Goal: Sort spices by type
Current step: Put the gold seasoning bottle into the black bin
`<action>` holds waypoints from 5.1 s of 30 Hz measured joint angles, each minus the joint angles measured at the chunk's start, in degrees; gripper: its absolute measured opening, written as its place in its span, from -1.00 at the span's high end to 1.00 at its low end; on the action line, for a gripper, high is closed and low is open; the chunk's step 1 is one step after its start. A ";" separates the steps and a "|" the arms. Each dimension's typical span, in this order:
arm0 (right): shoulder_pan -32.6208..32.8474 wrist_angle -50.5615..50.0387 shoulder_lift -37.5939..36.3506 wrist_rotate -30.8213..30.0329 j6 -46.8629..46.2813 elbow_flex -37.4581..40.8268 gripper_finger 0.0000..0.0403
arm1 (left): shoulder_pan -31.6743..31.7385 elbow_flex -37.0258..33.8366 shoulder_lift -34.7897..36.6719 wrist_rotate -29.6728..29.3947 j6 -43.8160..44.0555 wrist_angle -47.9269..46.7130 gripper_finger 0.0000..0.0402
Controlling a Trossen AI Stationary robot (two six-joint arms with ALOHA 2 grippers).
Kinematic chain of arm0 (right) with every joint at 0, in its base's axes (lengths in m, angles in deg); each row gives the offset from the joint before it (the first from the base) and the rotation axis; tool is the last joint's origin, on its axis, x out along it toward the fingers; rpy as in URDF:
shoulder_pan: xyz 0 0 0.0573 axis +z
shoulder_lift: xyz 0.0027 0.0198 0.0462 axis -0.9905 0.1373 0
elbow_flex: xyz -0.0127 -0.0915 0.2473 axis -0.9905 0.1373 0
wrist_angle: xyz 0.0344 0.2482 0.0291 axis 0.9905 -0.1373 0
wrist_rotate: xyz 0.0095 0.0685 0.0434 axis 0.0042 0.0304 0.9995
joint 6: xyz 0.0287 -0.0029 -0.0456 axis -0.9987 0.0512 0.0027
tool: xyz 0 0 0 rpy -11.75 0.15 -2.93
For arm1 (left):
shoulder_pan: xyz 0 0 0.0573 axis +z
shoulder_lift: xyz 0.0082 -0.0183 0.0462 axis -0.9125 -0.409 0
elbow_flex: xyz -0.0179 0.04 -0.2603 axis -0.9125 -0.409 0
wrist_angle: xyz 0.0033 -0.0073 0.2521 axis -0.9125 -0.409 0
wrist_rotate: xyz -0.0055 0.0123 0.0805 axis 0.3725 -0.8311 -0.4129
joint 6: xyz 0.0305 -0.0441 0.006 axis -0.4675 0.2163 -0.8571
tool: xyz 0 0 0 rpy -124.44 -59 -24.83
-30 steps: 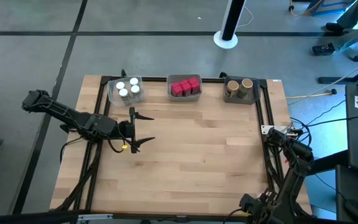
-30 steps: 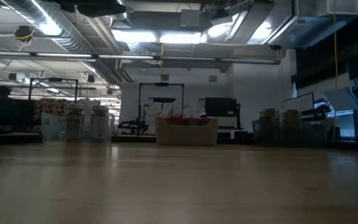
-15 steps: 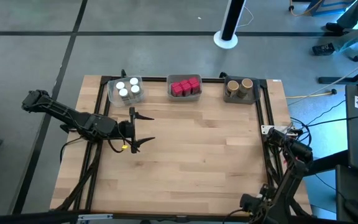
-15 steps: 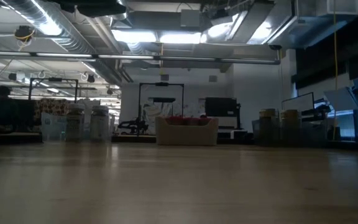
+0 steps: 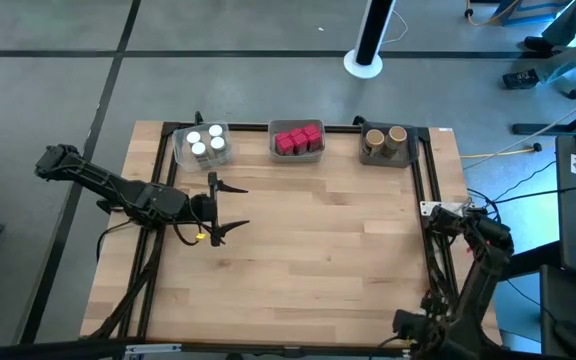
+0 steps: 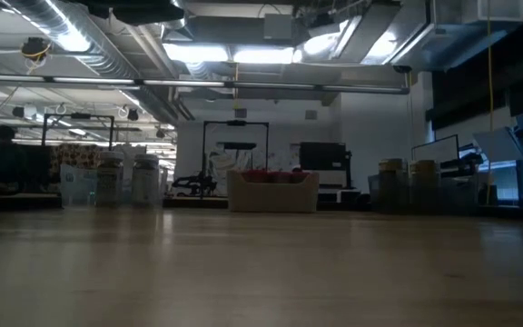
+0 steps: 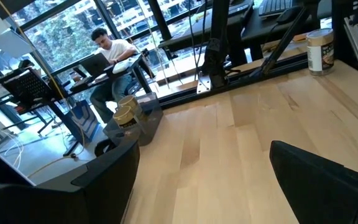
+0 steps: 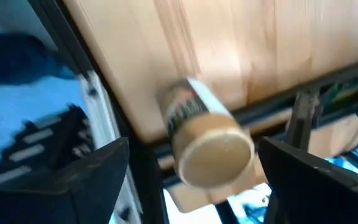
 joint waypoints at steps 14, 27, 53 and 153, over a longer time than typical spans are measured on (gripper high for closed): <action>4.79 -0.02 -0.03 0.84 -3.36 4.58 -0.77 | 0.01 0.00 -0.17 0.02 -0.38 0.14 -0.73; 4.81 1.35 -0.06 0.83 -4.45 9.56 -0.77 | 0.01 0.00 -0.15 0.83 -0.40 0.12 -0.73; 4.35 22.17 -0.06 4.91 -10.18 17.52 -0.77 | 0.01 0.00 -0.11 0.85 -0.58 0.64 -0.73; -22.71 29.58 0.10 -12.07 -1.59 17.56 -0.41 | 0.00 0.00 -0.11 0.85 0.01 1.32 -0.73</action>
